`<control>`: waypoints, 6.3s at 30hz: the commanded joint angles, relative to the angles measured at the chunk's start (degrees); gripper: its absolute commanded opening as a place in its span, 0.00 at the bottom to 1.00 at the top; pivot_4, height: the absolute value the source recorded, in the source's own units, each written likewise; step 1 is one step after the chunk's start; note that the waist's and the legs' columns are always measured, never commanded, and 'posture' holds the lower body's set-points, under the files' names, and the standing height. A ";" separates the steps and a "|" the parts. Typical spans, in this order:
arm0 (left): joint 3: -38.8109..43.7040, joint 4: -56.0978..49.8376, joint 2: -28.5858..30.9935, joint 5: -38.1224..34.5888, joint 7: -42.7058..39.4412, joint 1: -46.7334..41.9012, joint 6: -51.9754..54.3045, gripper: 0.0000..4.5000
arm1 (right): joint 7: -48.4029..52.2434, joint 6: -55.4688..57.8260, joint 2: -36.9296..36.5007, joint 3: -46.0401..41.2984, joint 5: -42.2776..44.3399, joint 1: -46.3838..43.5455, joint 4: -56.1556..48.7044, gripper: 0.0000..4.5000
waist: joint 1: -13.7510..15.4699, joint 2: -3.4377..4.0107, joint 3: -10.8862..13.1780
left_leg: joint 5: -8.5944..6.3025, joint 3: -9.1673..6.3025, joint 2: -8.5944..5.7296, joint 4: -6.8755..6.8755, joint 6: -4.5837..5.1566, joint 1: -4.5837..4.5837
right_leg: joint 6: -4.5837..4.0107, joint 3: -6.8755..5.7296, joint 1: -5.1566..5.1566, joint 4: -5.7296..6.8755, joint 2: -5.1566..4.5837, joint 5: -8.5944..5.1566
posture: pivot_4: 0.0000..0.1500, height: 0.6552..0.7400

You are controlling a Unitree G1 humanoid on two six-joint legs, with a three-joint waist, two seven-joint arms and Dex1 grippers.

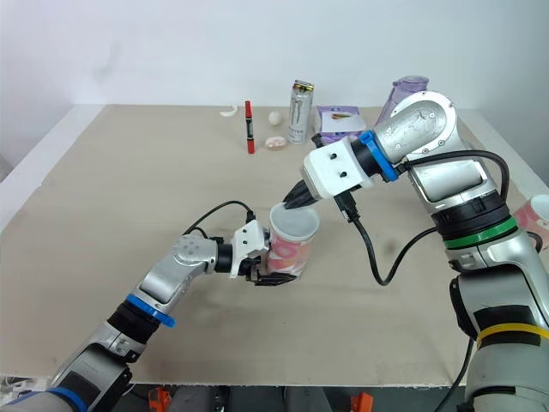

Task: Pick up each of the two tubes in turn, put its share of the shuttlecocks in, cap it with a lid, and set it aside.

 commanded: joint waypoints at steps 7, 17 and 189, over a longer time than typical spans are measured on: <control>-0.63 1.64 2.52 2.38 0.29 1.79 2.54 0.80 | 2.20 -2.43 0.49 -0.34 -0.68 -2.31 1.25 0.03 | -0.10 0.00 0.00 | 0.00 0.00 0.04 -0.01 0.00 0.03 | -0.03 0.00 0.00 0.02 0.04 0.01 | 1.00 1.00; -0.81 1.40 2.78 2.30 -0.14 1.90 2.97 0.80 | 2.17 -1.62 1.34 -2.70 -0.96 -2.87 1.37 0.24 | -0.17 0.00 0.00 | 0.00 0.00 0.05 -0.04 0.00 0.04 | -0.05 0.01 -0.01 0.03 0.06 0.00 | 1.00 1.00; -0.35 -0.09 3.02 1.76 0.54 3.72 2.07 0.80 | 2.20 20.30 1.76 3.47 3.96 4.26 -6.86 0.04 | -0.45 -0.80 -0.76 | -0.14 0.09 1.04 -0.19 -0.07 0.52 | -0.81 -0.04 0.07 0.05 0.97 0.11 | 1.00 1.00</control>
